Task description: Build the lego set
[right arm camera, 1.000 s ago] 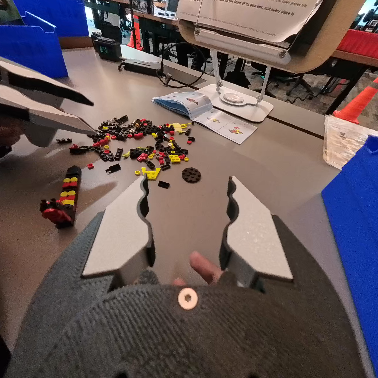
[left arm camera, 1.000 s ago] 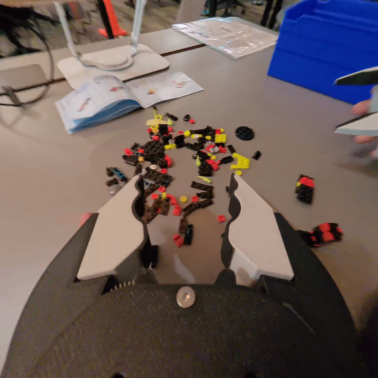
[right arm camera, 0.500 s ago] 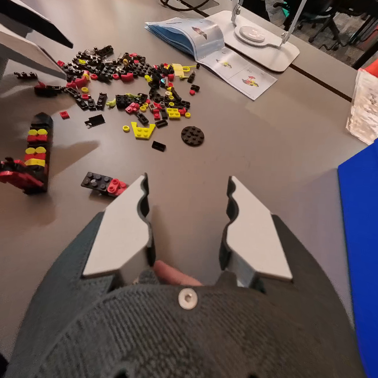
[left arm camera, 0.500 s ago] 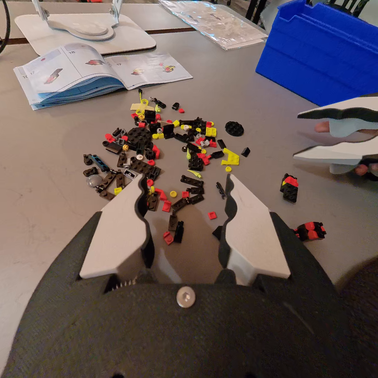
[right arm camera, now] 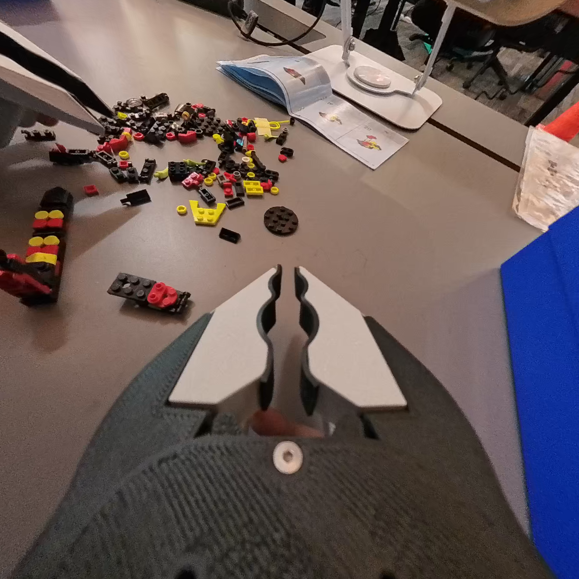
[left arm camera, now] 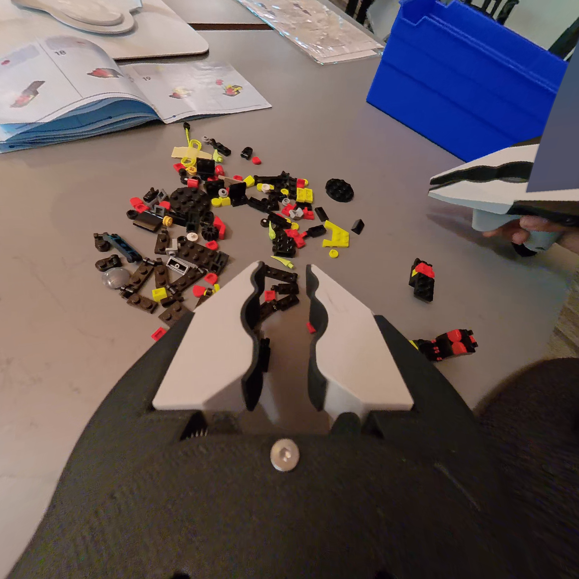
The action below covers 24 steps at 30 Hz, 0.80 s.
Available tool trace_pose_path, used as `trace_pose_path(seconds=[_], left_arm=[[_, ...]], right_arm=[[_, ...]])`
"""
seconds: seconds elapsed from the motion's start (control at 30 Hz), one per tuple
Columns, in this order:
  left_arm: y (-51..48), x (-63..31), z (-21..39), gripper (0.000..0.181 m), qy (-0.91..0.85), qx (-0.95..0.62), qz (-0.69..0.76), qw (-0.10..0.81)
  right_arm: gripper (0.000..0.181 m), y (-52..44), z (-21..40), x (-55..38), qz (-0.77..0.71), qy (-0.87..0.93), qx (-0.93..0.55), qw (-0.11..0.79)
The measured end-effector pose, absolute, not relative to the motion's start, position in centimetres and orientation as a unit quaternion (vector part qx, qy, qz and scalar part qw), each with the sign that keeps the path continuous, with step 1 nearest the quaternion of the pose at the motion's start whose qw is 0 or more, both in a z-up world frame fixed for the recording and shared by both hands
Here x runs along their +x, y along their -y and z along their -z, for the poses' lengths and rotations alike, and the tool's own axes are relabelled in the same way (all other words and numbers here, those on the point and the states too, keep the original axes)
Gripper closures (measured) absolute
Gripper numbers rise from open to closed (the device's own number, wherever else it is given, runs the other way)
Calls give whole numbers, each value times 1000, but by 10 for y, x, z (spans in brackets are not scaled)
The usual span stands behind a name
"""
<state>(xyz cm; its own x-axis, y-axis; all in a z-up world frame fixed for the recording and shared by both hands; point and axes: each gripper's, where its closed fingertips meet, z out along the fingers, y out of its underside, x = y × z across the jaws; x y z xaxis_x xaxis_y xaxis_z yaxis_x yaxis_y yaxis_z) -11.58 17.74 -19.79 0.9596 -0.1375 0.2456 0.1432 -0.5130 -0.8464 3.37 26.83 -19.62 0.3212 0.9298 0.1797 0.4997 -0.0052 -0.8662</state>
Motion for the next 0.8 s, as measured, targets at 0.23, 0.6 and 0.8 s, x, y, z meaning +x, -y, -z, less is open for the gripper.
trace_pose_path(seconds=[0.23,0.6,0.8], left_arm=[[-178,-115,203,155,5,-865,156,477],[-180,-117,212,168,28,-874,186,448],[-179,-114,214,172,19,-877,184,443]], right_arm=[[170,-271,195,31,-235,536,-664,465],[150,-277,198,31,-278,509,-692,429],[144,-276,203,31,-280,513,-700,412]])
